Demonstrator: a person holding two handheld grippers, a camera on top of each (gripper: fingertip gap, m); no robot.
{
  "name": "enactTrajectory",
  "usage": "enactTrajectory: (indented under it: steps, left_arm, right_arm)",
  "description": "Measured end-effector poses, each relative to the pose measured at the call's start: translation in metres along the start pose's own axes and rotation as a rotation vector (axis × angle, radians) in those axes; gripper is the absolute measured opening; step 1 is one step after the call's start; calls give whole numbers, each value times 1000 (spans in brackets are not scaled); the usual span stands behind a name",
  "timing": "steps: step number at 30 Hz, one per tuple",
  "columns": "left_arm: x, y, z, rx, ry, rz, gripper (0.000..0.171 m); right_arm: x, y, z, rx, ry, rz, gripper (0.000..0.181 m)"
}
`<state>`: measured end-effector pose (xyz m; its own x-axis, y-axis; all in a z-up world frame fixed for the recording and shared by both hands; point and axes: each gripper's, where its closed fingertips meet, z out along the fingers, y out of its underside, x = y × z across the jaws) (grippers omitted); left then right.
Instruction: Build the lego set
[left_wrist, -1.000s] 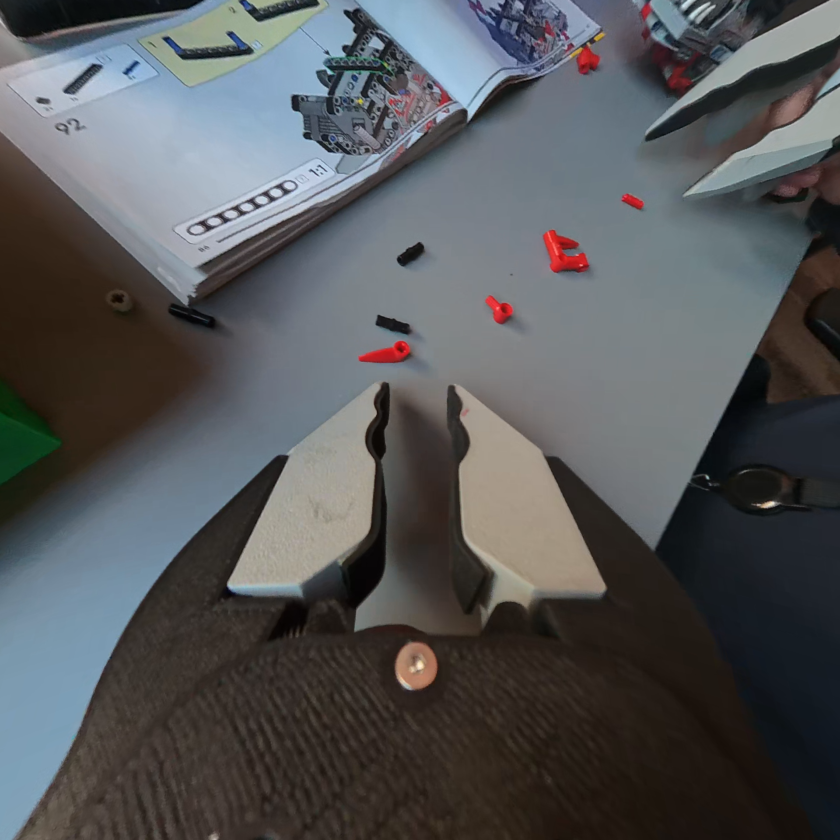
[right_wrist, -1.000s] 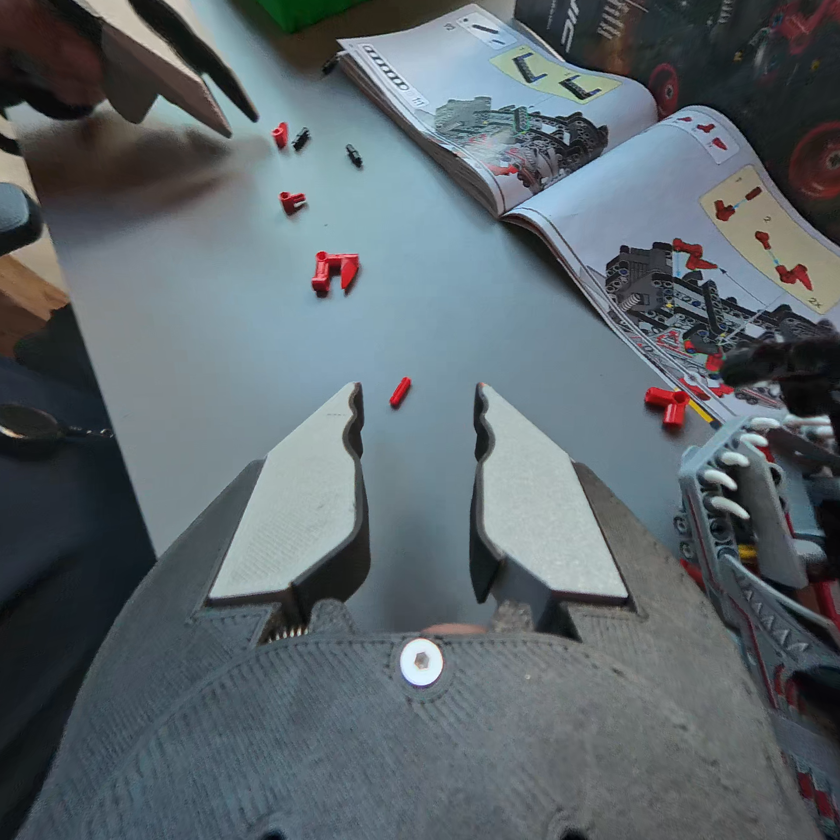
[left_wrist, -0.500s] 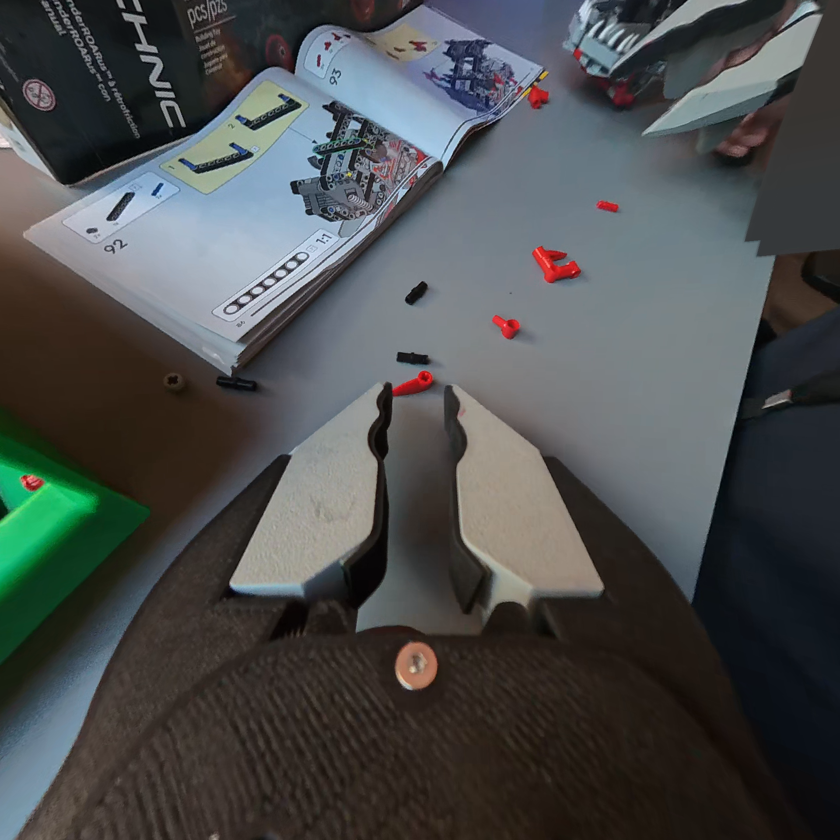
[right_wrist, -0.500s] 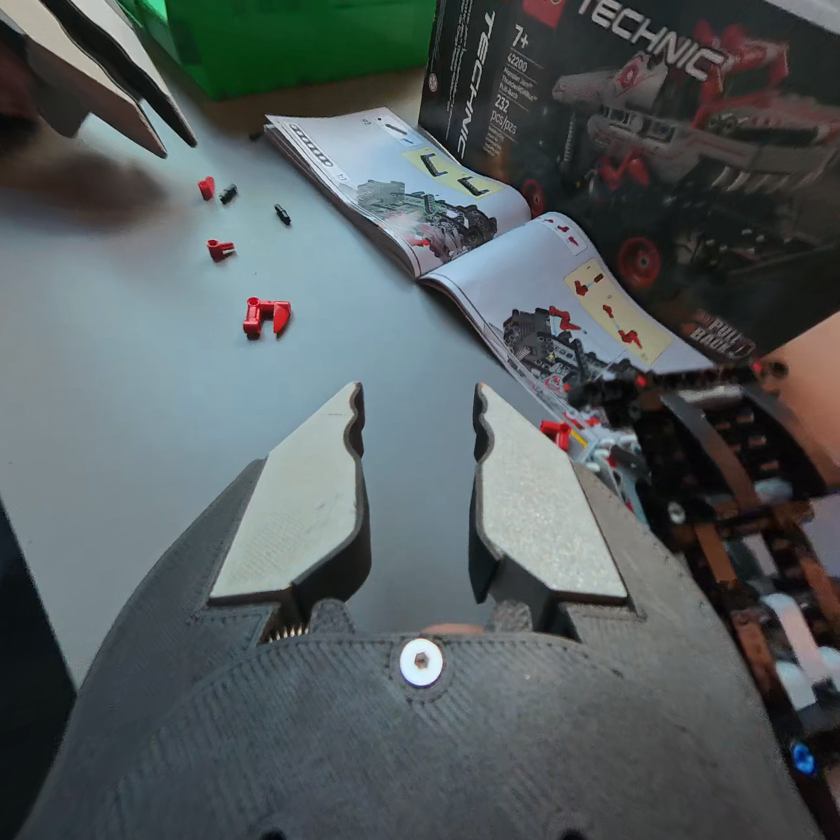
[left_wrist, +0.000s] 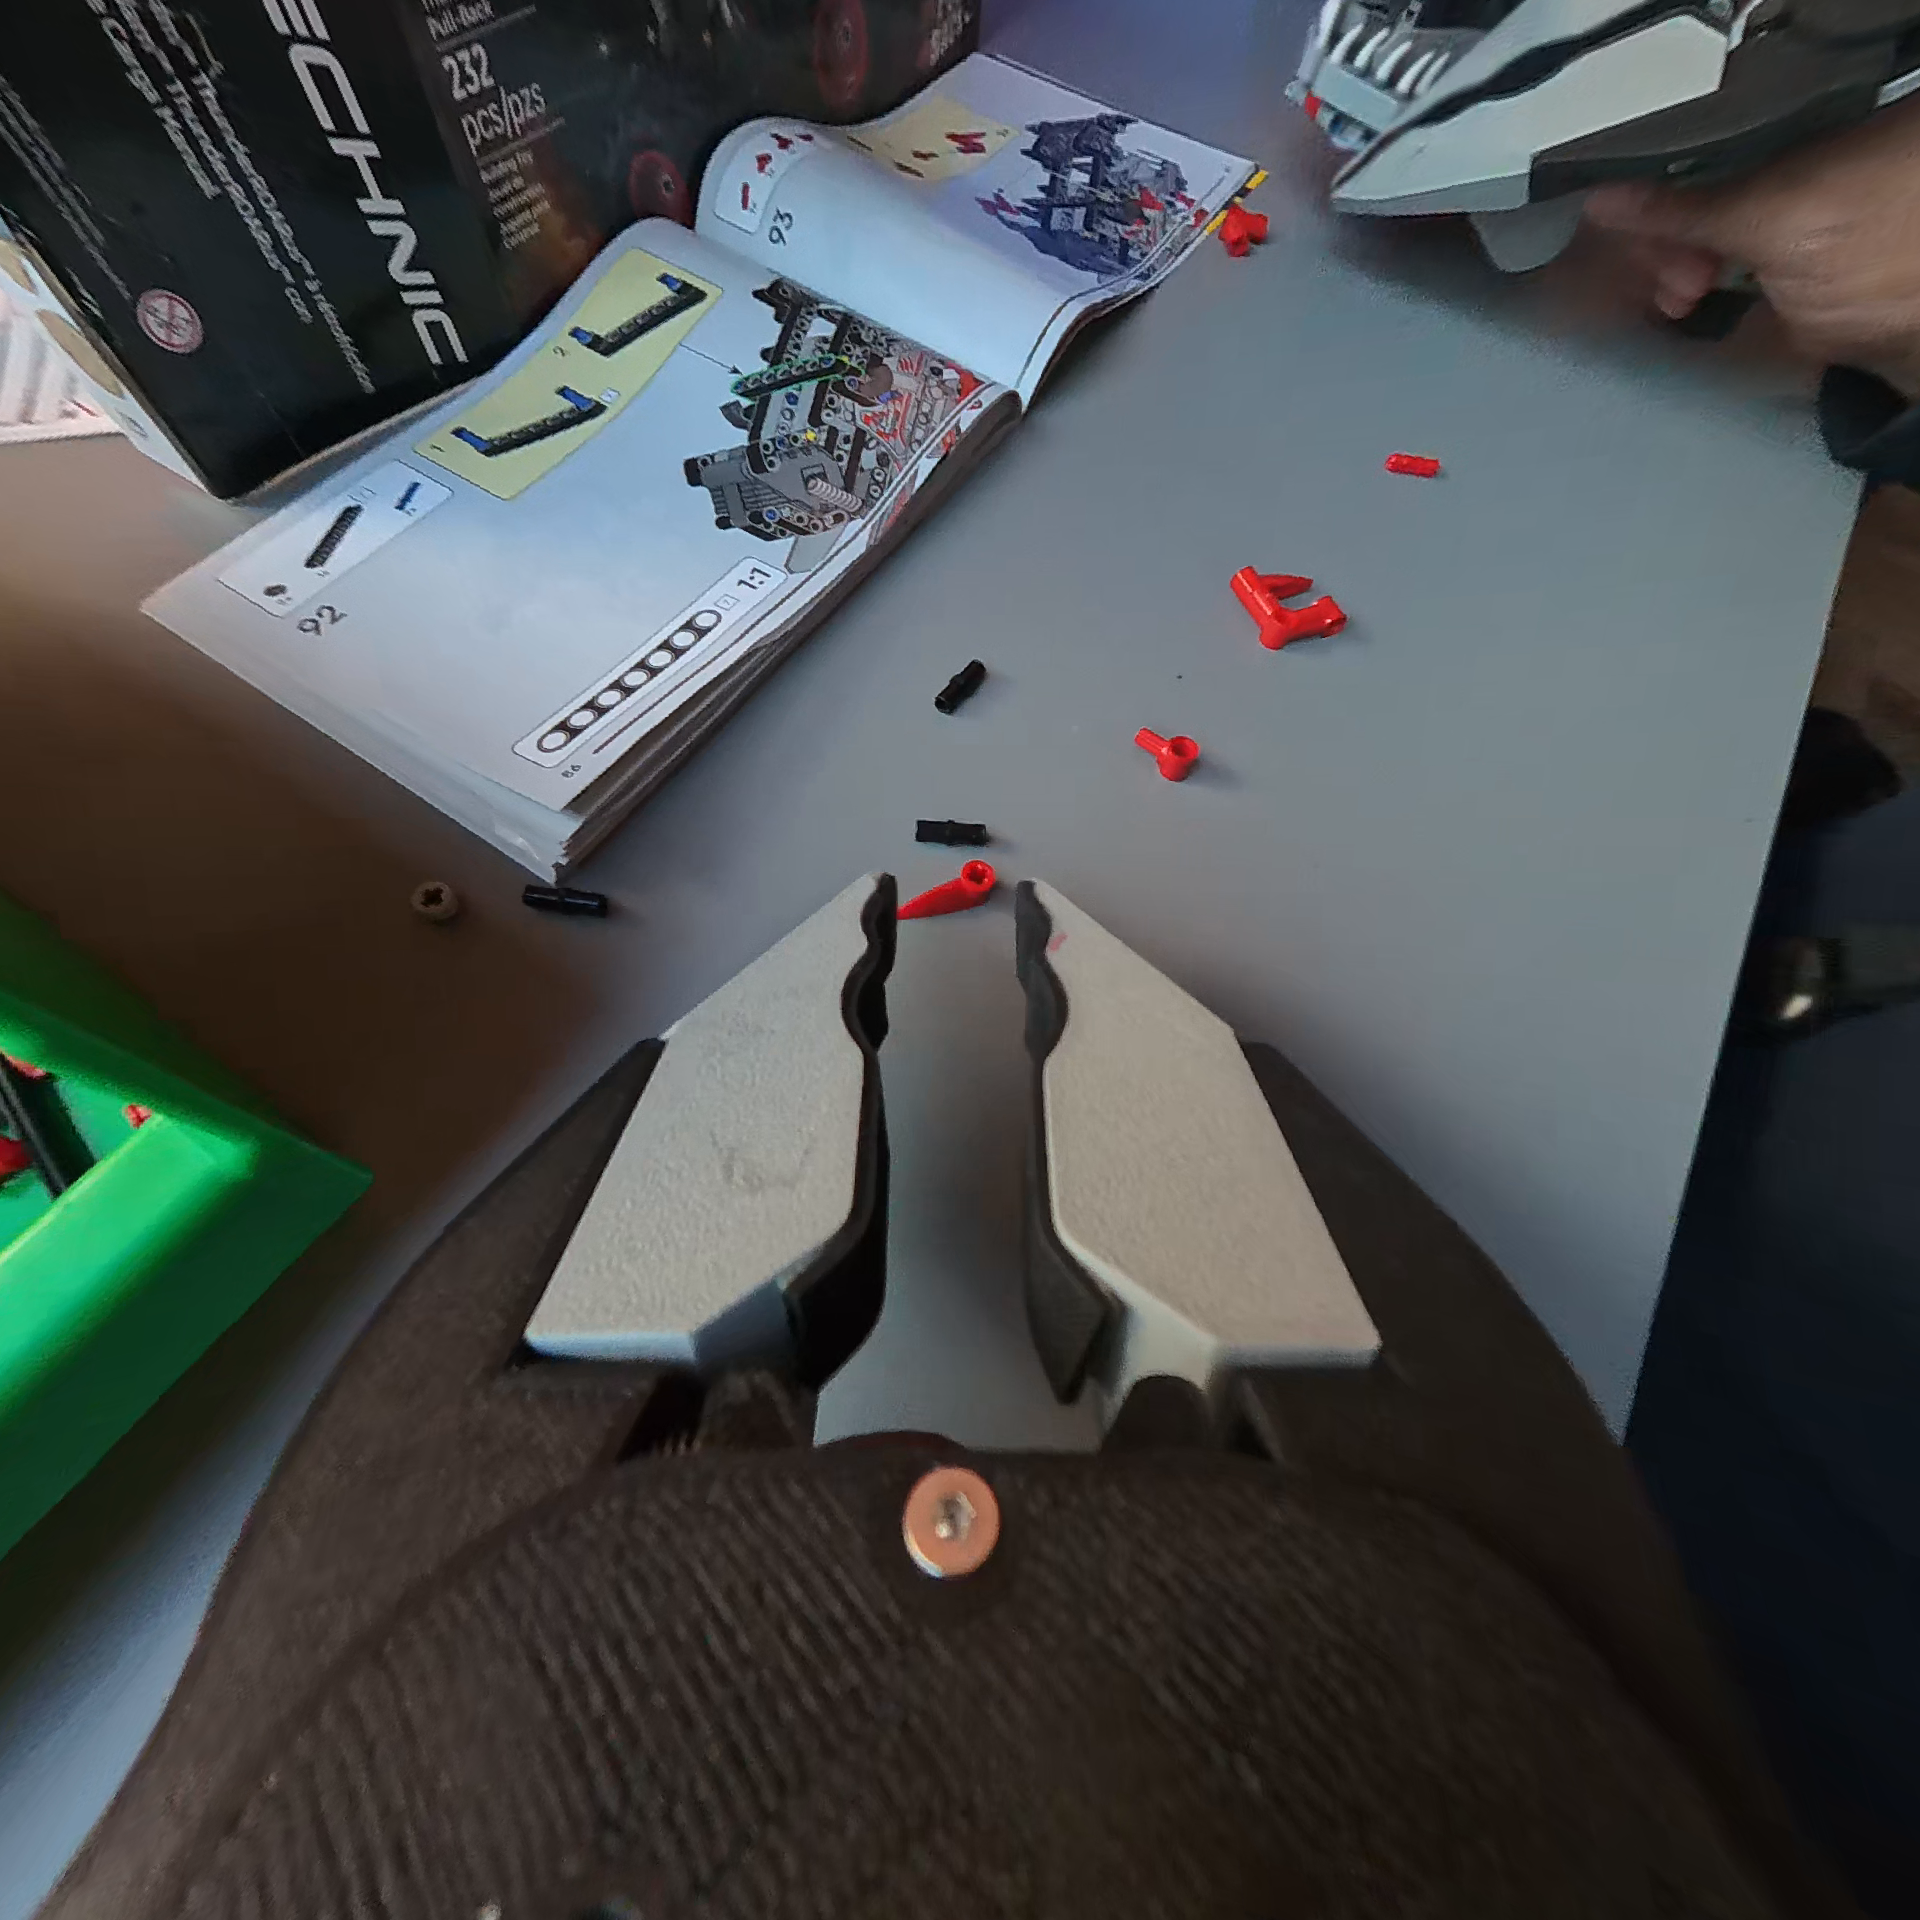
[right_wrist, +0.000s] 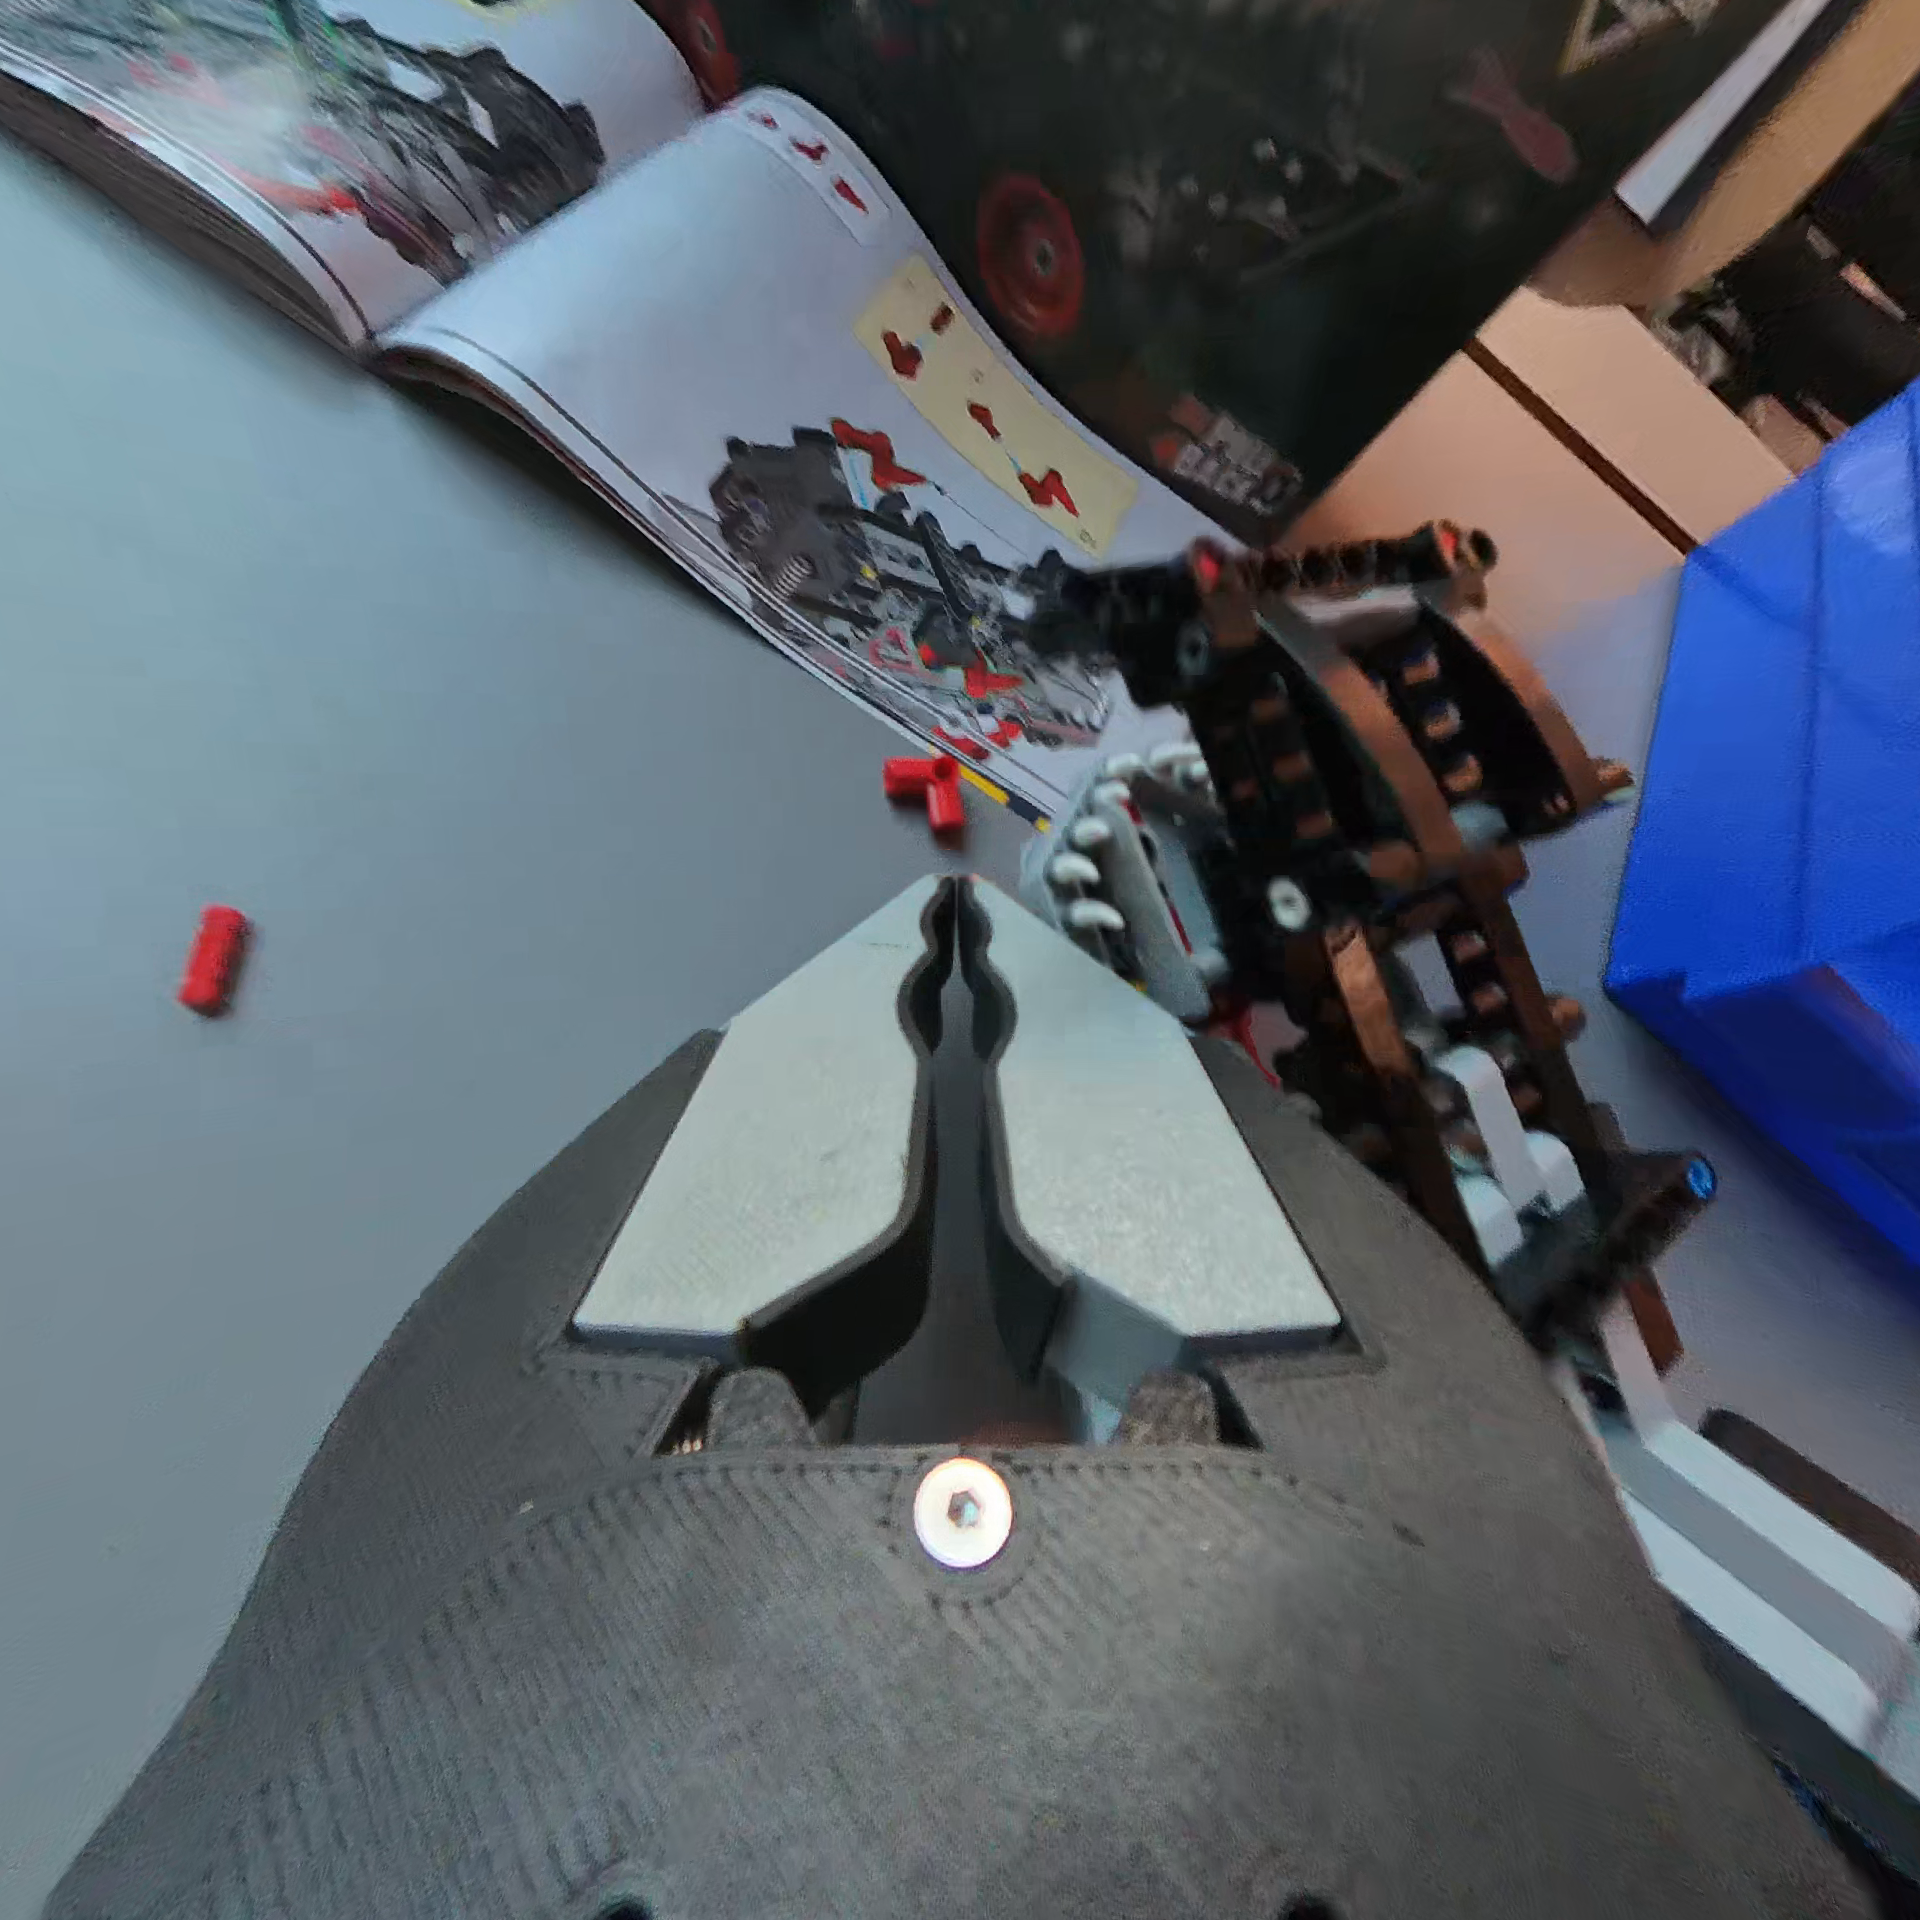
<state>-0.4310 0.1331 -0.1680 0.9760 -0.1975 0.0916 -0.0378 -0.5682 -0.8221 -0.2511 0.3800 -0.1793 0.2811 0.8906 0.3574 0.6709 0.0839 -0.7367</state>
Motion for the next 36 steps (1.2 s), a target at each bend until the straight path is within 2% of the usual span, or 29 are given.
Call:
enactTrajectory:
  steps: [7,11,15,19,25,31,36]
  left_arm:
    - [-1,-2,-2,19,-28,16,20]
    - [-1,-3,-3,27,-35,21,20]
    - [-2,-1,-1,6,-48,30,20]
    - [-1,0,0,-2,-59,45,22]
    - [3,-3,-2,22,-39,34,23]
    - [6,-4,5,4,-15,18,23]
    - [8,-4,7,0,-1,18,26]
  right_arm:
    - [31,21,-9,-17,111,-44,0]
    - [37,27,-13,-19,145,-90,9]
    - [14,19,-26,44,36,-53,20]
    - [-8,13,-43,109,-104,63,27]
    - [-16,22,-57,107,-233,204,31]
    - [-37,14,-47,71,-386,227,32]
    - [-61,-10,-34,95,-523,204,32]
